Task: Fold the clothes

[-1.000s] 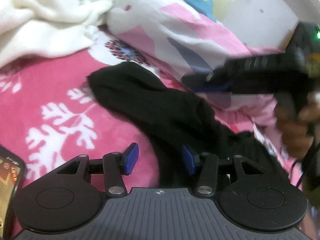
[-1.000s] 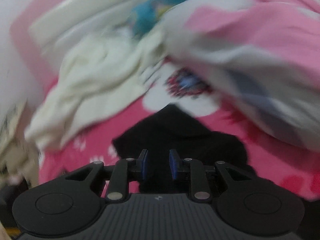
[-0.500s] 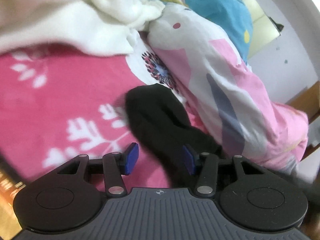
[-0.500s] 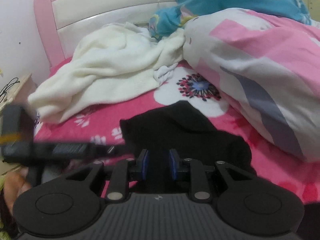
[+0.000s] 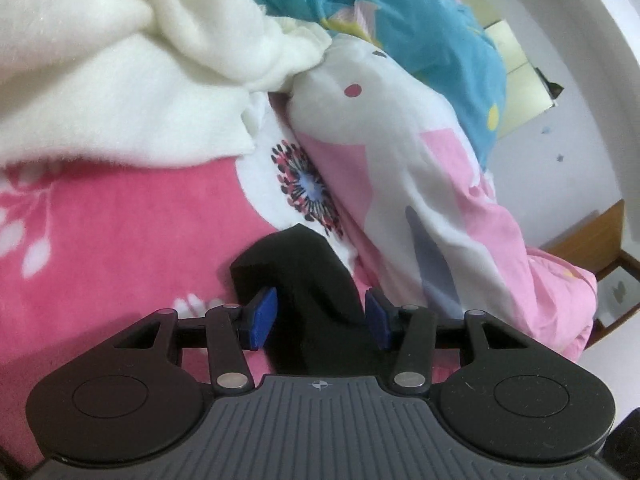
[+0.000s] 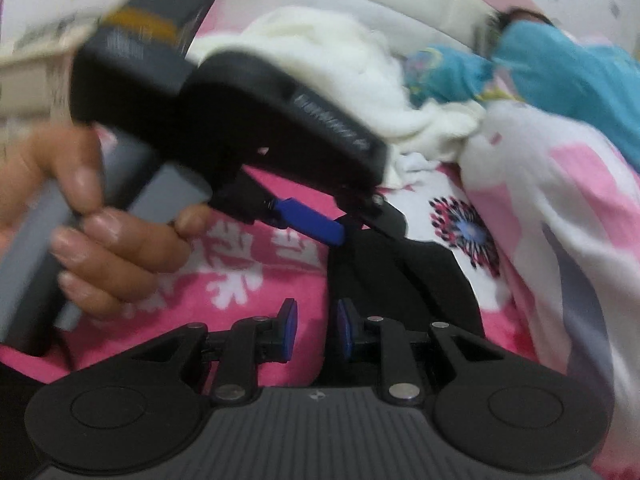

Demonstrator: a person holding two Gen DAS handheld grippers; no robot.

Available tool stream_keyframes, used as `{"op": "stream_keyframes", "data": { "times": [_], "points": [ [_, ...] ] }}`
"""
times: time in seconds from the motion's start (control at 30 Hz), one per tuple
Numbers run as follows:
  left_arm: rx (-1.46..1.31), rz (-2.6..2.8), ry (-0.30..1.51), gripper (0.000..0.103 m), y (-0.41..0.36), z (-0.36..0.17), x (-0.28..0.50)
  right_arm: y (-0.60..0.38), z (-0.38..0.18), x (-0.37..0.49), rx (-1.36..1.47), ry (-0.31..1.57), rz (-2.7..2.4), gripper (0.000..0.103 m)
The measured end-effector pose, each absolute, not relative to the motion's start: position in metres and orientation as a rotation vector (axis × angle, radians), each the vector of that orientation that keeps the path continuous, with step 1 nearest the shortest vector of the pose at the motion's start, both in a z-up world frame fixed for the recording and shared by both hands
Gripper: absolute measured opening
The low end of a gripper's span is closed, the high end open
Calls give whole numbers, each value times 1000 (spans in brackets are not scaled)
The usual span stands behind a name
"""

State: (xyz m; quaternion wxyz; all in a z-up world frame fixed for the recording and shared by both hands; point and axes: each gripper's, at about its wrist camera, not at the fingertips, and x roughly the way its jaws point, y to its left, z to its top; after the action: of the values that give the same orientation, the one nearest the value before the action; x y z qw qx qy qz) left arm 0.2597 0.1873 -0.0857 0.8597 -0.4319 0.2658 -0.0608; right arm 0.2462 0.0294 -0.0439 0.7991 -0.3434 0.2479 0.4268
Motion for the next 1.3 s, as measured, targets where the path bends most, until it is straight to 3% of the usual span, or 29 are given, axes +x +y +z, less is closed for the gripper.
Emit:
{"op": "stream_keyframes", "data": {
  "times": [0.07,0.13,0.4,0.5,0.63,0.7,0.93,1.0,1.03,1.07,1.2,1.3],
  "points": [
    [-917,-128,549,48,189,-85,259,35,-53,253,-768,522,886,17],
    [-930,-125,540,48,191,-86,258,34,-56,265,-712,553,855,2],
    [-982,-114,505,48,200,-88,253,-54,-55,347,185,899,701,6],
    [-1001,-109,492,49,204,-88,251,-56,-46,341,139,846,699,8],
    [-1014,-103,491,49,205,-90,252,-36,-30,323,-72,723,718,23],
    [-1021,-100,493,49,205,-91,252,-22,-28,320,-143,699,726,24],
    [-1041,-91,473,49,209,-93,250,-14,-46,350,27,876,711,32],
    [-1049,-88,460,49,210,-92,249,-17,-53,357,113,923,733,25],
    [-1053,-85,451,49,211,-92,248,-17,-55,357,140,928,758,7],
    [-1055,-80,443,49,212,-92,247,-15,-54,352,130,904,783,4],
    [-1055,-66,424,49,213,-90,246,2,-49,327,51,788,937,4],
    [-1050,-66,424,49,213,-89,246,24,-55,314,-63,791,994,12]
  ]
}}
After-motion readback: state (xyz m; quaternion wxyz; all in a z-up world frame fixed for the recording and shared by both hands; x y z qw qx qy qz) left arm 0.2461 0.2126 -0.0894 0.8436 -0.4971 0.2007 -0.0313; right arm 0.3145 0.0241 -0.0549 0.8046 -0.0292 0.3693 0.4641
